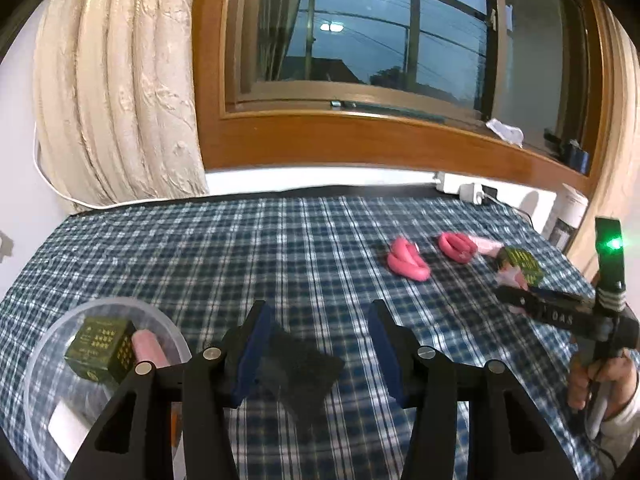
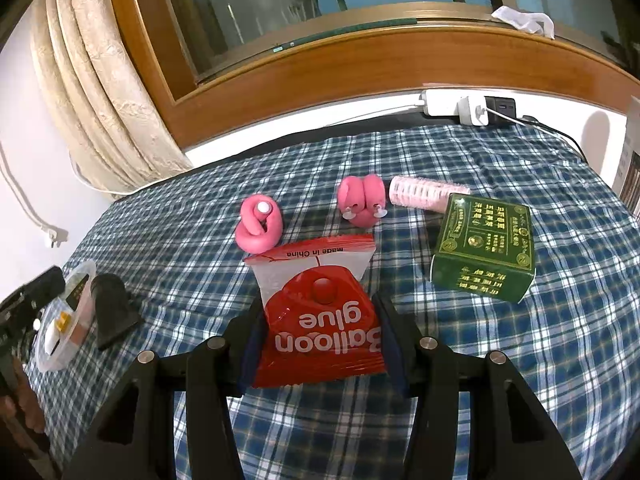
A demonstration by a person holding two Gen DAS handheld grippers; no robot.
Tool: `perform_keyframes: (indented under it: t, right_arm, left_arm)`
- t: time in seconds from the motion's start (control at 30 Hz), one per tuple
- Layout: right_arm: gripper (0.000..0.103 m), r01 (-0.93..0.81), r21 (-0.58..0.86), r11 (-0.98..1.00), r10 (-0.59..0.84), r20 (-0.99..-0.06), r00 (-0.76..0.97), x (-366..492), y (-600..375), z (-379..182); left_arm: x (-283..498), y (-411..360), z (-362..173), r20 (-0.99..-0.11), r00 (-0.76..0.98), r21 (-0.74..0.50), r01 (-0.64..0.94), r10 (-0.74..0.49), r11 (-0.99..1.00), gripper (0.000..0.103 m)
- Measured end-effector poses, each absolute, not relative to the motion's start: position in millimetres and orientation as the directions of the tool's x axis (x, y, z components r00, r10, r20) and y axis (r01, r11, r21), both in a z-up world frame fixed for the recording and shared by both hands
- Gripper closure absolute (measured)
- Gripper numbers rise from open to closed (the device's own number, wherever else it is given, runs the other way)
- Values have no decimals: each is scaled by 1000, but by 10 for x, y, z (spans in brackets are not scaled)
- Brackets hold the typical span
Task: Organize objects
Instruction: 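Carry the black holder and the glue packet toward the clear bowl with both tools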
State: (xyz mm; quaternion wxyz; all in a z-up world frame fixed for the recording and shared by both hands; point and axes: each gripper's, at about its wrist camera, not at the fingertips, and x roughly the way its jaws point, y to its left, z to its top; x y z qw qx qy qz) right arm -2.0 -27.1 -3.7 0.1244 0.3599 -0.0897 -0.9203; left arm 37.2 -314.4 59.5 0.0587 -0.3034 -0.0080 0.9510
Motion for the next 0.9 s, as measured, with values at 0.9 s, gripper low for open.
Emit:
perform_keyframes:
  t: [0.9]
  right_arm:
    - [51, 208, 271, -940, -338, -656, -675, 40, -392, -75]
  left_arm:
    - [467, -3062, 221, -701, -682, -183, -113, 210, -977, 13]
